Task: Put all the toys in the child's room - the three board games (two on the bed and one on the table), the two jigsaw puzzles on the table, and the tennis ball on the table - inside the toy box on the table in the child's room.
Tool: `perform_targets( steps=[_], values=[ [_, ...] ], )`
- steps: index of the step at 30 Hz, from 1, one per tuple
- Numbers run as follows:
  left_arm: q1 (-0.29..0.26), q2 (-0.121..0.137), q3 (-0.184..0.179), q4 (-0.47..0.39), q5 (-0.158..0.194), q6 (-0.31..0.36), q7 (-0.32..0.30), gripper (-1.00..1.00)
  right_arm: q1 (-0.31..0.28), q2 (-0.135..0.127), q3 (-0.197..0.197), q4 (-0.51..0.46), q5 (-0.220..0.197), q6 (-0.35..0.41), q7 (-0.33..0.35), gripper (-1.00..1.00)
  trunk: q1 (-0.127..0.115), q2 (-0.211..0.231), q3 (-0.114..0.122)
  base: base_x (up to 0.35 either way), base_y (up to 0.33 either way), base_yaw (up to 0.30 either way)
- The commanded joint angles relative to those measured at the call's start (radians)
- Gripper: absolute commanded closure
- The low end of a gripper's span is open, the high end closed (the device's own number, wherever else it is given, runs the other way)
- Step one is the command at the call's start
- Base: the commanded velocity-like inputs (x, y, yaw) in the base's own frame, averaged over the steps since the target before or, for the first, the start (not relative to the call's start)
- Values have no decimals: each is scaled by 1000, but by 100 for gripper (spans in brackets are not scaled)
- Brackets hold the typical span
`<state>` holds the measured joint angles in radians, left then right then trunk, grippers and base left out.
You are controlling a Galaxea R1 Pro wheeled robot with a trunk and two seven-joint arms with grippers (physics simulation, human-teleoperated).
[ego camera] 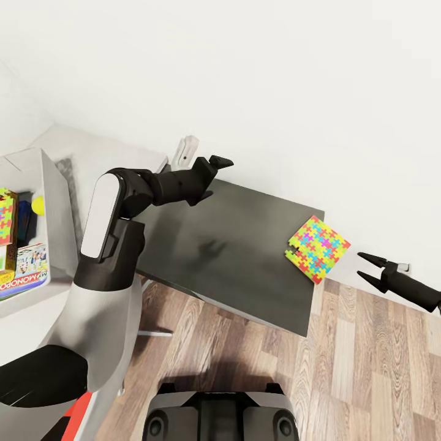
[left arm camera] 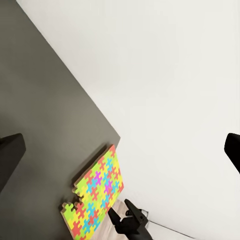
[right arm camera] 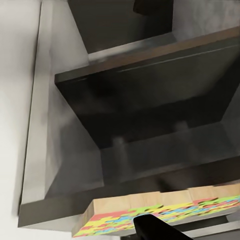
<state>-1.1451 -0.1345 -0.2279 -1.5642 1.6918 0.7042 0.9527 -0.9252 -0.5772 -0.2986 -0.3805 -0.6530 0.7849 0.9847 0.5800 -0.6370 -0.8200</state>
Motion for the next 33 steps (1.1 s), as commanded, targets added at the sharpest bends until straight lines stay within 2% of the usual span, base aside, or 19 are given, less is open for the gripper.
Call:
perform_targets(
  steps=[1, 16, 27, 33],
  values=[
    [-1, 0, 1, -1, 8, 1, 9, -100, -1, 0, -2, 1, 0, 5, 1, -100, 0, -1, -1, 0, 0, 0],
    [-1, 0, 1, -1, 8, 1, 10, -100, -1, 11, -2, 1, 0, 4, 4, -100, 0, -1, -1, 0, 0, 0],
    [-1, 0, 1, -1, 8, 1, 10, -100, -1, 33, -2, -2, 0, 6, 15, -100, 0, -1, -1, 0, 0, 0],
    [-1, 0, 1, -1, 8, 1, 10, -100, -1, 46, -1, -5, 0, 5, 47, -100, 0, -1, -1, 0, 0, 0]
  ],
)
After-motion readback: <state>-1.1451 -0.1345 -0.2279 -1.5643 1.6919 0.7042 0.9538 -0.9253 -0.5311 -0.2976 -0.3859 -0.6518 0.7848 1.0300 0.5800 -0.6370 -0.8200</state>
